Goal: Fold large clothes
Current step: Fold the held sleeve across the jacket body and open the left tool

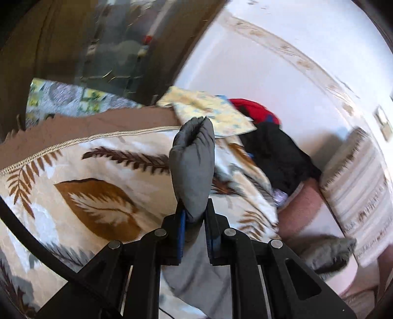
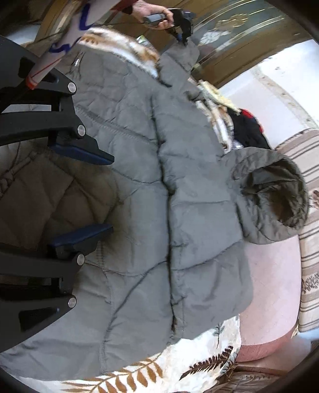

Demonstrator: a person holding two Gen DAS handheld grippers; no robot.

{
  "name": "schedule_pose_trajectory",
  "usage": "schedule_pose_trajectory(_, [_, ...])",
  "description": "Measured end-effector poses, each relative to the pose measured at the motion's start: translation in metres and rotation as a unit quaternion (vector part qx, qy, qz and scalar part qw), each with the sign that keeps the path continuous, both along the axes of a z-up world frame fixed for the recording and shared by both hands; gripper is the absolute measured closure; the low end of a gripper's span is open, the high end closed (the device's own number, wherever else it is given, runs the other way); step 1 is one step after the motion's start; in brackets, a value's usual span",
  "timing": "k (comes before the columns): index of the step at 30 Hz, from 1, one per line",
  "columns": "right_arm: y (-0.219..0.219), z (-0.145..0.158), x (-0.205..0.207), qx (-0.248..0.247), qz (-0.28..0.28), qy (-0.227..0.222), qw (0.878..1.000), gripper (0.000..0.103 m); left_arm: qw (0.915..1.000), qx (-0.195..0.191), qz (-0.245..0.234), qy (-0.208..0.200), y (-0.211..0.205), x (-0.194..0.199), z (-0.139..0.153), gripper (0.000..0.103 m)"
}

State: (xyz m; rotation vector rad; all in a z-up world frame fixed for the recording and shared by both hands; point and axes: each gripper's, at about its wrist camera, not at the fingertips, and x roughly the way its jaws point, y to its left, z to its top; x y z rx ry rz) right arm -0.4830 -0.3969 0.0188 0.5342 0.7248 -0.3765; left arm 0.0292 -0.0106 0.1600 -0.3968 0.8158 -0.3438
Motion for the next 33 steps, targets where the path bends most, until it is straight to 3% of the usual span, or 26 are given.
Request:
schedule_pose_trajectory(9, [-0.014,0.021,-0.023,-0.001,-0.034,-0.036,0.999,0.049,0.9907,0.034,-0.105,-0.08,-0.088,-0.099,0.072,0.09])
schedule_pose_trajectory(14, [-0.016,0.037,-0.036,-0.02,-0.051,-0.058,0.997,0.049,0.978,0.03,-0.177,-0.106,-0.147,-0.161,0.101,0.09])
schedule_pose_trajectory(18, [-0.022,0.042,-0.045,-0.02,-0.068,-0.069,0.995,0.049,0.9621,0.034,-0.243,-0.119,-0.202,-0.22,0.111,0.09])
schedule_pose_trajectory(24, [-0.037,0.047,-0.062,-0.008,-0.106,-0.085,0.991,0.049,0.9362,0.038,-0.332,-0.108,-0.274,-0.301,0.085,0.09])
schedule_pose_trajectory(27, [-0.047,0.048,-0.074,-0.005,-0.137,-0.089,0.987,0.049,0.921,0.055,-0.374,-0.092,-0.314,-0.345,0.047,0.088])
schedule_pose_trajectory(29, [-0.055,0.047,-0.08,-0.002,-0.159,-0.086,0.984,0.049,0.9161,0.072,-0.388,-0.074,-0.334,-0.365,0.02,0.085])
schedule_pose_trajectory(30, [-0.057,0.046,-0.082,-0.001,-0.165,-0.085,0.983,0.049,0.9143,0.082,-0.391,-0.065,-0.342,-0.373,0.006,0.08])
schedule_pose_trajectory(32, [-0.063,0.044,-0.086,0.001,-0.179,-0.081,0.981,0.049,0.907,0.112,-0.405,-0.03,-0.36,-0.387,-0.03,0.036])
schedule_pose_trajectory(33, [-0.065,0.044,-0.087,0.001,-0.183,-0.079,0.98,0.049,0.9052,0.118,-0.408,-0.014,-0.362,-0.391,-0.041,0.033])
